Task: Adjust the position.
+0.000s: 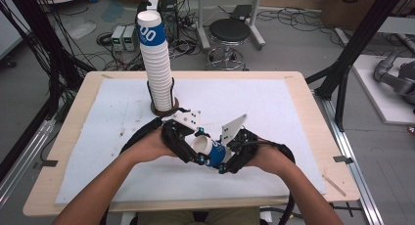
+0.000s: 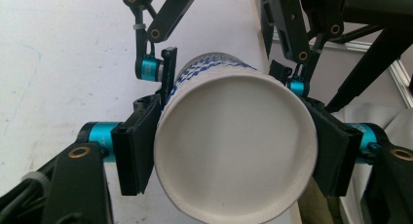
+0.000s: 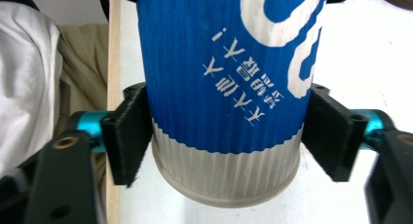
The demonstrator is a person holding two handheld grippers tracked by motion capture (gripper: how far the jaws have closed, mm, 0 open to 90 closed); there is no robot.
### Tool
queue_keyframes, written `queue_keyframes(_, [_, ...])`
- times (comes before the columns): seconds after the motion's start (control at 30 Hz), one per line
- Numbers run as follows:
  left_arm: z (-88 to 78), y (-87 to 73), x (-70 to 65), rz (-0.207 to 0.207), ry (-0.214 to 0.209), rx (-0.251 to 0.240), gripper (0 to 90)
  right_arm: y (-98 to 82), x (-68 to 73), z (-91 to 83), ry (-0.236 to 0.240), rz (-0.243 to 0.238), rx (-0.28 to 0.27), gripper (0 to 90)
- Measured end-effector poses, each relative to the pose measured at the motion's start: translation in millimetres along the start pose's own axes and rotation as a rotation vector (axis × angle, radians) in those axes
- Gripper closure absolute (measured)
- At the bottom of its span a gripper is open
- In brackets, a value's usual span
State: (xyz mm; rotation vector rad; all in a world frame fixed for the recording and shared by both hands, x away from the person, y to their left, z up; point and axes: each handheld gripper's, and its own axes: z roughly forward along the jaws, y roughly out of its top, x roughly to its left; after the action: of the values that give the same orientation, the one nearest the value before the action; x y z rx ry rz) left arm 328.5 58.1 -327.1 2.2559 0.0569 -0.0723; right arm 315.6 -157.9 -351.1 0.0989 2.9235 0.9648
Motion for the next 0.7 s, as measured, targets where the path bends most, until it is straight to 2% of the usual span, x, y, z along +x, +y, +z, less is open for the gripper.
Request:
queue_keyframes(0.17, [-2.0, -0.9, -1.4, 0.008, 0.003, -0.009, 29.5, -4.2, 0.3, -7.7, -0.012, 0.011, -0.117, 20.7])
queue_keyframes(0.23, [-3.1, -3.4, -0.7, -0.008, 0.009, -0.016, 29.5, -7.2, 0.6, -11.4, -0.026, 0.028, -0.164, 20.6])
queue_keyframes(0.37, [-6.7, -10.3, 2.0, -0.04, 0.029, -0.046, 29.5, -16.6, 3.3, -16.8, -0.061, 0.056, -0.246, 20.6])
queue_keyframes(0.47, [-10.6, -15.3, 3.9, -0.049, 0.036, -0.067, 29.5, -23.7, 5.4, -19.5, -0.076, 0.072, -0.306, 20.6])
queue_keyframes(0.63, [-14.8, -23.2, 4.5, -0.06, 0.05, -0.127, 29.5, -36.3, 8.5, -22.7, -0.1, 0.101, -0.414, 20.7])
queue_keyframes(0.7, [-15.2, -25.7, 4.3, -0.063, 0.055, -0.139, 29.5, -41.1, 9.2, -23.1, -0.114, 0.117, -0.441, 20.6])
